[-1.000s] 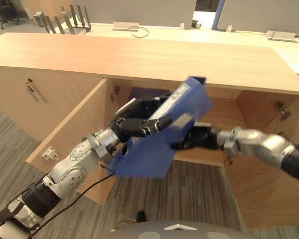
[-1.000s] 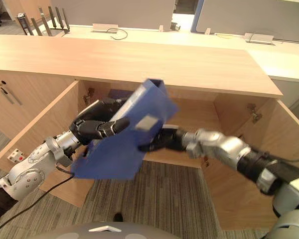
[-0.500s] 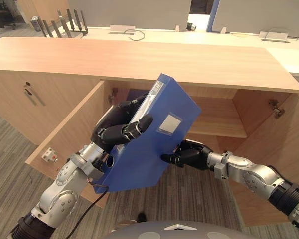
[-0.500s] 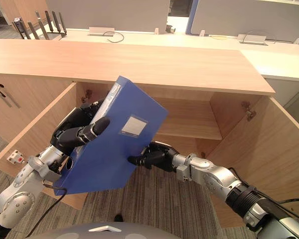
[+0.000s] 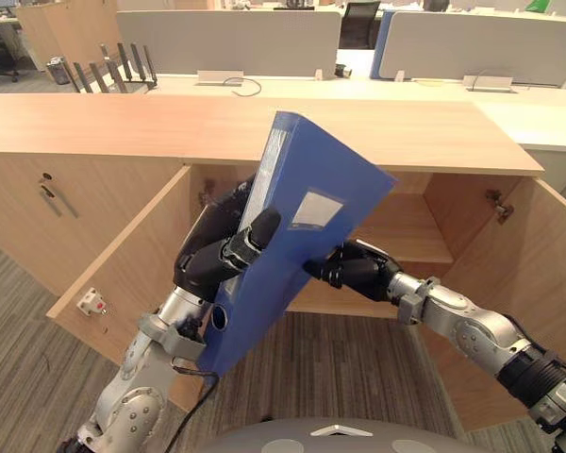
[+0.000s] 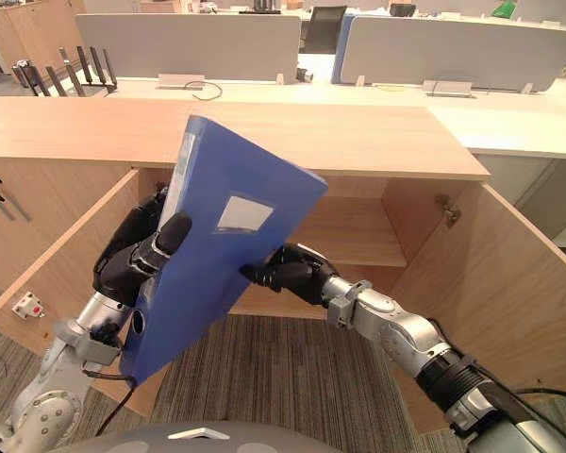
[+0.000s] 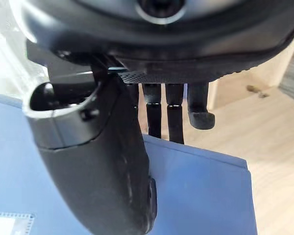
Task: Walk over to the cabinet, pick up the folder, carry it to the office cabinet, place the folder inside the office cabinet, then close the office cabinet door
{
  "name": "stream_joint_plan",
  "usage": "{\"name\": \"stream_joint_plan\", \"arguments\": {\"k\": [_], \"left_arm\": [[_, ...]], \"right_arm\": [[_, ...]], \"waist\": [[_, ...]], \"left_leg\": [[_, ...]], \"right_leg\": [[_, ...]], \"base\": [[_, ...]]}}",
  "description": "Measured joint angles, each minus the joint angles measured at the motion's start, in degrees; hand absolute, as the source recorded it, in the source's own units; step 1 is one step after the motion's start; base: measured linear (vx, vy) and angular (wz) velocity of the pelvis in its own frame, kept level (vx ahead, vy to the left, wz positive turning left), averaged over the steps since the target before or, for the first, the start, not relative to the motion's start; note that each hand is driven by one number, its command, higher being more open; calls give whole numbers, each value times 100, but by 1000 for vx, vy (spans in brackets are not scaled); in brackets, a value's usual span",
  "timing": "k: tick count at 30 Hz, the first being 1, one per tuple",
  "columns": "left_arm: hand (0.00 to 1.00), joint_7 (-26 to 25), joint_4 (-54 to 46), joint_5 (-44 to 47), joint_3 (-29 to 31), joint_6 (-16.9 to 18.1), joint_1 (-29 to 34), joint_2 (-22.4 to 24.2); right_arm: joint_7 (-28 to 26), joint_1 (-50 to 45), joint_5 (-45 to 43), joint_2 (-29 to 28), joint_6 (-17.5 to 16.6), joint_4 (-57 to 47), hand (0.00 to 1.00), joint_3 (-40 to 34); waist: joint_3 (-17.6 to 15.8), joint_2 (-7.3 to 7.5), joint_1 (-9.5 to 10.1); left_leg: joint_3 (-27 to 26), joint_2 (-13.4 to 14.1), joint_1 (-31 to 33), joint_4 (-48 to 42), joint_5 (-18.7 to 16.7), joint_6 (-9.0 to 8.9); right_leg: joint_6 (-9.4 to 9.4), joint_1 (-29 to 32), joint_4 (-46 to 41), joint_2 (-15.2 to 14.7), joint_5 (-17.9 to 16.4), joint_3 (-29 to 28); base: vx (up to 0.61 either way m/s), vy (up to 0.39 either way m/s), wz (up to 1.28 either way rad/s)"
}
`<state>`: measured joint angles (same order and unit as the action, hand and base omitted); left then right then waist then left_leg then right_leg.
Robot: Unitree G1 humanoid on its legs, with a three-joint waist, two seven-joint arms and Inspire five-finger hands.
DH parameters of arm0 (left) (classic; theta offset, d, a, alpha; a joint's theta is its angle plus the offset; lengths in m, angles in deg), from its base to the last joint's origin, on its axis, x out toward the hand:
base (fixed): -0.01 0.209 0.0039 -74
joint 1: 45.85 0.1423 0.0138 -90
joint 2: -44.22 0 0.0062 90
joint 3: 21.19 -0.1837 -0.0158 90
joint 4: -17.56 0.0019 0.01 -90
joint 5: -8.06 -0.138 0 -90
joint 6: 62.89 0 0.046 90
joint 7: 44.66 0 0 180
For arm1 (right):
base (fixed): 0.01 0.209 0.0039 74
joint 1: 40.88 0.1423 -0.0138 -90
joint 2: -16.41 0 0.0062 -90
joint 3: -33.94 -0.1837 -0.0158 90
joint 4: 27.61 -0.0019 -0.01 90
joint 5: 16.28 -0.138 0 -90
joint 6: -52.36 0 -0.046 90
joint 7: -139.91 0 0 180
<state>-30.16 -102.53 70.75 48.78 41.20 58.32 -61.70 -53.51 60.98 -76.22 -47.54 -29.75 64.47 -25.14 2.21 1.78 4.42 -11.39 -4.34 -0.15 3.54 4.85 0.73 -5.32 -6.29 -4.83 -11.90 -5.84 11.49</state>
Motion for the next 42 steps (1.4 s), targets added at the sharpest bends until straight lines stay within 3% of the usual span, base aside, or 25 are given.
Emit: {"name": "stream_joint_plan", "arguments": {"k": [7, 9, 12, 13, 17, 23, 42], "left_arm": [[0, 243, -347, -18, -9, 280, -4, 89], [0, 273, -451, 72, -33, 576, -39, 630], [0, 405, -410, 94, -292, 640, -103, 984], [0, 400, -129, -33, -611, 639, -232, 1013], [0, 203, 548, 223, -717, 640, -246, 1294], [0, 196, 822, 457, -812, 640, -264, 1328], [0, -121, 1269, 416, -876, 643, -312, 1314]], "right_arm": [[28, -218, -637, -858, -510, 4, 0, -506], [49, -439, -1479, -1768, -1114, 32, 0, -655], [41, -437, -2533, -3020, -1909, 121, 0, -782], [-43, -406, -3082, -3793, -2493, 121, 0, -944], [-125, -407, -3582, -4120, -3237, 121, 0, -1098], [-124, -406, -3614, -4120, -3437, 131, 0, -1096], [-210, -192, -3771, -4120, -3586, 93, 0, -938]], "waist": [[9, -6, 6], [9, -7, -27], [22, -11, -133], [78, -22, -155], [122, -44, -182], [184, -82, -283], [329, -156, -225]], "left_leg": [[34, -12, -17, 118, 125, 38], [30, -8, -21, 119, 133, 39], [19, 2, -25, 122, 142, 31], [11, 2, -25, 125, 142, 31], [15, -3, -18, 134, 152, 17], [67, 3, -8, 135, 179, 14], [186, 132, 14, 135, 253, 13]], "right_leg": [[-57, 15, 2, 3, 33, 31], [-71, 15, 5, 2, 41, 33], [-73, 10, 25, 1, 42, 45], [-115, -27, 103, 0, 68, 58], [-187, -92, 213, 1, 137, 93], [-183, -136, 252, 18, 154, 167], [-137, -282, 502, 197, 259, 271]], "base": [[-8, -5, 3], [0, 0, 0], [0, 0, 0], [0, 0, 0], [-17, -1, 2], [-4, -15, 6], [3, -24, 2]]}}
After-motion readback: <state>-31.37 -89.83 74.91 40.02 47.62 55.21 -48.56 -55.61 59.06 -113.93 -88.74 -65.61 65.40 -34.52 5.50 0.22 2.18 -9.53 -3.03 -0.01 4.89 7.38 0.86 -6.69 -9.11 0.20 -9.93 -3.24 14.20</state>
